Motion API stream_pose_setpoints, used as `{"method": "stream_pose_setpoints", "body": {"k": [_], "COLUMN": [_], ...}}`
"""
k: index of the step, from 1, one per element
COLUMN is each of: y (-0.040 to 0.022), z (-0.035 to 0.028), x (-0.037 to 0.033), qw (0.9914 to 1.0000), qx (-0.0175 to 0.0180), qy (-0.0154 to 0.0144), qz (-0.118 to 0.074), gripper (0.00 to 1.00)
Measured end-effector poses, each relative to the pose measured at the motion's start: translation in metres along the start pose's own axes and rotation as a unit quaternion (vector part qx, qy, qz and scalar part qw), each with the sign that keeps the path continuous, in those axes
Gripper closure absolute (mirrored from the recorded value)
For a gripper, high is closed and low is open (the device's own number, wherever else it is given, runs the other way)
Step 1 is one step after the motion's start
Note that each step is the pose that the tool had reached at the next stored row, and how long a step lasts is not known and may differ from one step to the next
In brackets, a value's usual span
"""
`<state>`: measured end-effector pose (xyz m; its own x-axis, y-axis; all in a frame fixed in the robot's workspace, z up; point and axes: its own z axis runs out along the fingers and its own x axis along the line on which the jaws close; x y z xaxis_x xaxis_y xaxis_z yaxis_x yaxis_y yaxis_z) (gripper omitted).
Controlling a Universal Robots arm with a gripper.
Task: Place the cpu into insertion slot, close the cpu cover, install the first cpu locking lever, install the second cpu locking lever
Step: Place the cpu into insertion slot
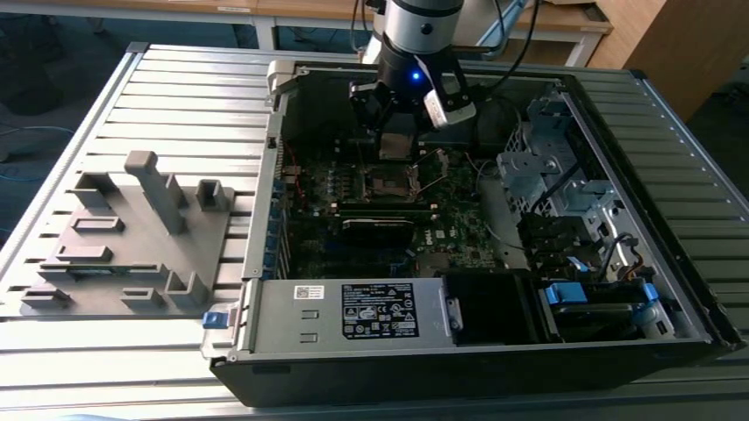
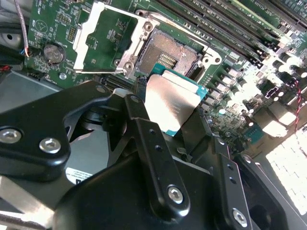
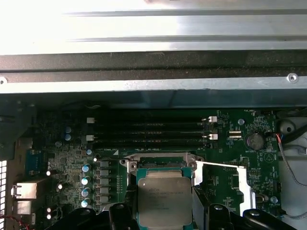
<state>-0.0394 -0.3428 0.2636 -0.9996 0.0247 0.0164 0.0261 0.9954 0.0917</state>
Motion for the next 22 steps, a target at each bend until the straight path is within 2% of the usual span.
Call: {"method": "stream_pose_setpoints", "body": {"k": [22], "y": [-0.0002], "z": [0.0027], "x": [0.0], "qw": [1.0], "qx": [-0.0002], "qy": [-0.0001], "qz": [0.0], "gripper": [0.46]}}
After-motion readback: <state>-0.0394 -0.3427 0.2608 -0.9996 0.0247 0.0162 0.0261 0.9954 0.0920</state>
